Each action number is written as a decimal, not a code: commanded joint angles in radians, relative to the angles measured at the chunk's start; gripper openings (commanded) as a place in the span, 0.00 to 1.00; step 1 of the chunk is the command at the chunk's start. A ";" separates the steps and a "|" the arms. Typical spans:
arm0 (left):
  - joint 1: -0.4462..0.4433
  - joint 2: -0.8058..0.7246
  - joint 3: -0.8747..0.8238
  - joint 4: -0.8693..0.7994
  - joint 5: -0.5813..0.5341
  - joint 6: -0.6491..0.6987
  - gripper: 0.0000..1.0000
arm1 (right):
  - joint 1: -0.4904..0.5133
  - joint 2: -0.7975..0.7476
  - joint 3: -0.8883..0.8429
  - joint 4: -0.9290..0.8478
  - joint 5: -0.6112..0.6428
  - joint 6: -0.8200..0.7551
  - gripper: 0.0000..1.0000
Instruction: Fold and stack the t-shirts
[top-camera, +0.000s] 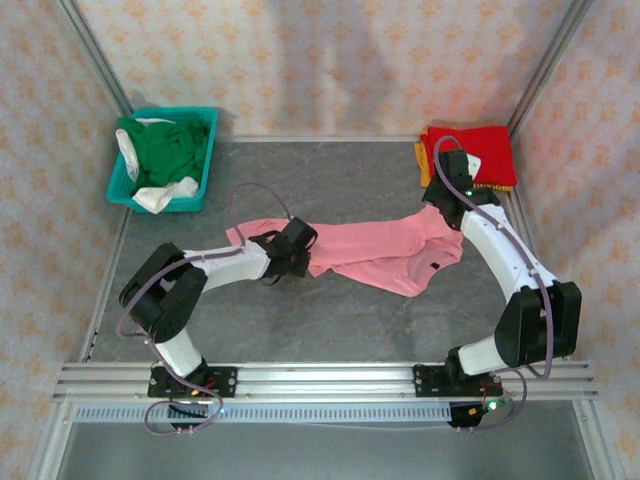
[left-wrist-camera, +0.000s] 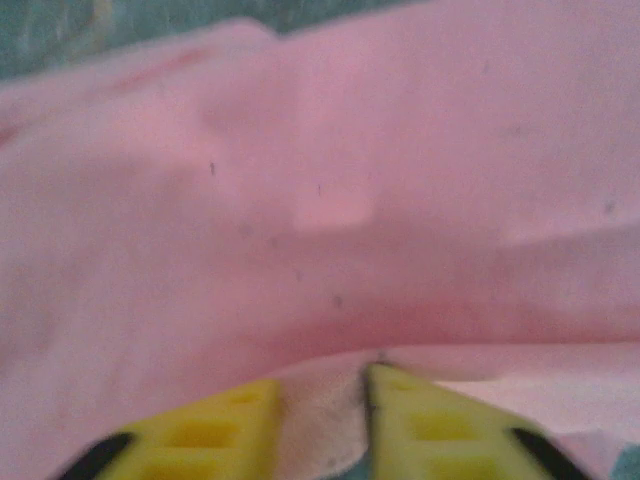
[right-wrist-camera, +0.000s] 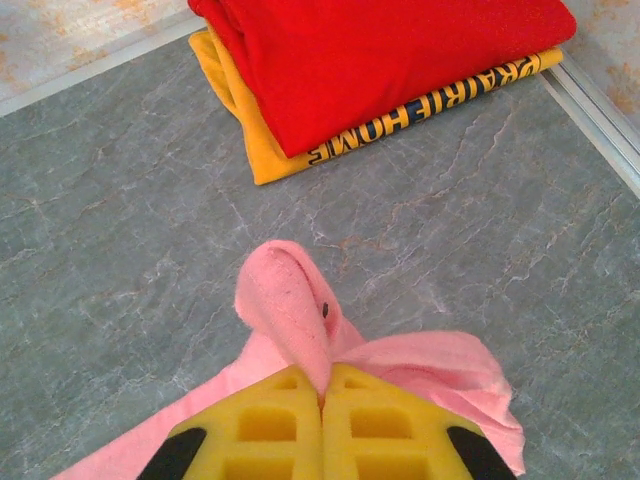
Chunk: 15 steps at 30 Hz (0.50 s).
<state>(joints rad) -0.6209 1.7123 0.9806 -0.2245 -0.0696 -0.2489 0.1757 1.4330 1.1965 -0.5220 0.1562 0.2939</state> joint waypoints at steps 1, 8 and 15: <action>0.028 0.041 0.039 0.025 -0.043 0.045 0.12 | 0.001 -0.026 -0.019 0.019 0.013 -0.009 0.00; 0.064 -0.012 0.053 0.042 -0.041 0.064 0.00 | 0.001 -0.029 -0.016 0.013 0.006 -0.018 0.00; -0.008 -0.158 -0.063 0.034 0.048 0.160 0.41 | 0.001 -0.052 -0.035 0.013 -0.041 -0.022 0.00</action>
<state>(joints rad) -0.5842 1.6253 0.9699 -0.1902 -0.0486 -0.1585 0.1757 1.4170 1.1831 -0.5213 0.1284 0.2859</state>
